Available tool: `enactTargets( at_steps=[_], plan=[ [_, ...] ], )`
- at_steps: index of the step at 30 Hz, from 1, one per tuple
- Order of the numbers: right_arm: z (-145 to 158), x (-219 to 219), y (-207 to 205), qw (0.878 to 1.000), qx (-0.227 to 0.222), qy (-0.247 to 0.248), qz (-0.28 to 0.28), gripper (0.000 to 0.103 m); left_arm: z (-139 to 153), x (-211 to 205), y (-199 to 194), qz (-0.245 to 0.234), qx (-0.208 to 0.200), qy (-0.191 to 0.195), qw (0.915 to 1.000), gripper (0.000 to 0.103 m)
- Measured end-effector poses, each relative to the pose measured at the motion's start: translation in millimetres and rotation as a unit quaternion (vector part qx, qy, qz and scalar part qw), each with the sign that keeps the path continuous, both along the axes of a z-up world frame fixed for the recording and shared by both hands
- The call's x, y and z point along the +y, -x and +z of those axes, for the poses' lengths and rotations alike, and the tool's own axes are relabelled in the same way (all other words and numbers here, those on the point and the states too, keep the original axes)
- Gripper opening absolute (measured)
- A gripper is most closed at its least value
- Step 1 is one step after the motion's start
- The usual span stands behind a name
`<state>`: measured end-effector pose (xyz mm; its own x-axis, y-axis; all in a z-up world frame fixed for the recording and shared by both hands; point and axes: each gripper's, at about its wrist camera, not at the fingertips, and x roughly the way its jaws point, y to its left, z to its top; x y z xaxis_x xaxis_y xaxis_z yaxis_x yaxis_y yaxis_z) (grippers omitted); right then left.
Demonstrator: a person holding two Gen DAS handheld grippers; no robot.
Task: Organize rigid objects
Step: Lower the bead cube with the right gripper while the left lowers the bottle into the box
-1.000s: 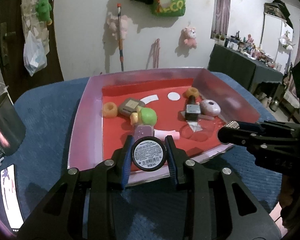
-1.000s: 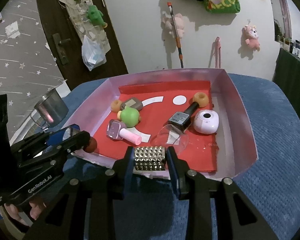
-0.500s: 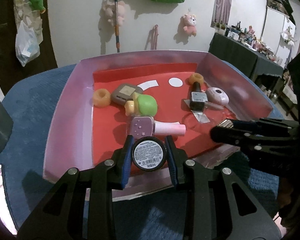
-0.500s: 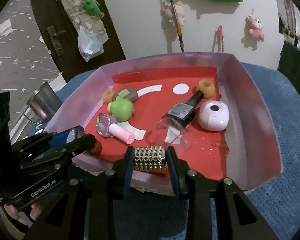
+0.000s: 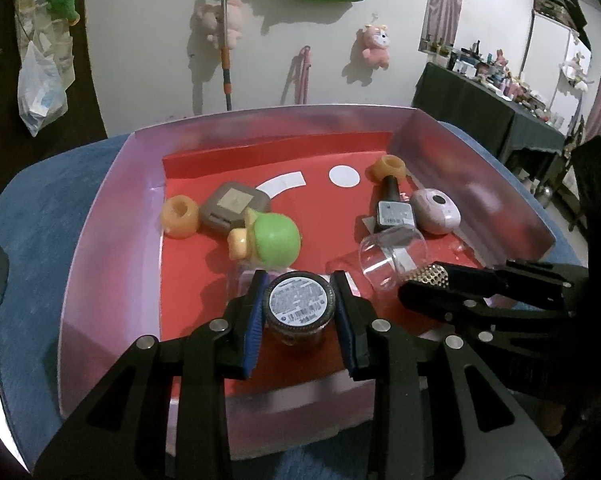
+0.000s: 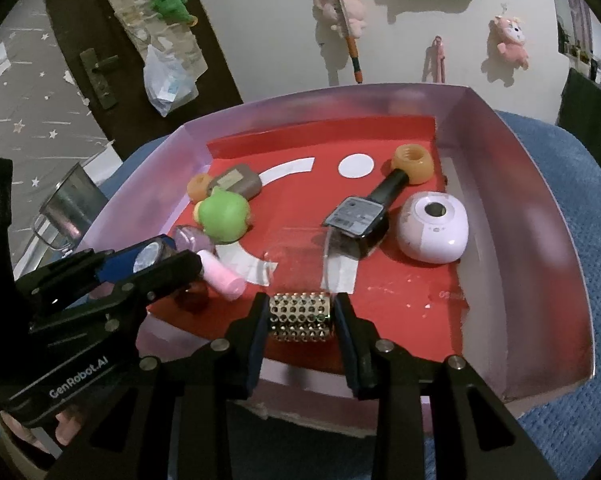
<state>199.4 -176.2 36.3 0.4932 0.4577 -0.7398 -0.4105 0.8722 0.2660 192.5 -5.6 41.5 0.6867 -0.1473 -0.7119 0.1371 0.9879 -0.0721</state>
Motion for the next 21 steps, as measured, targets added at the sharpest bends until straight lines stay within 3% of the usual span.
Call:
enactTargets(
  at_steps=[21],
  plan=[
    [-5, -3, -10, 1.0, -0.004, 0.002, -0.019, 0.035, -1, -5, -15, -0.033, 0.018, 0.003, 0.9993, 0.029]
  ],
)
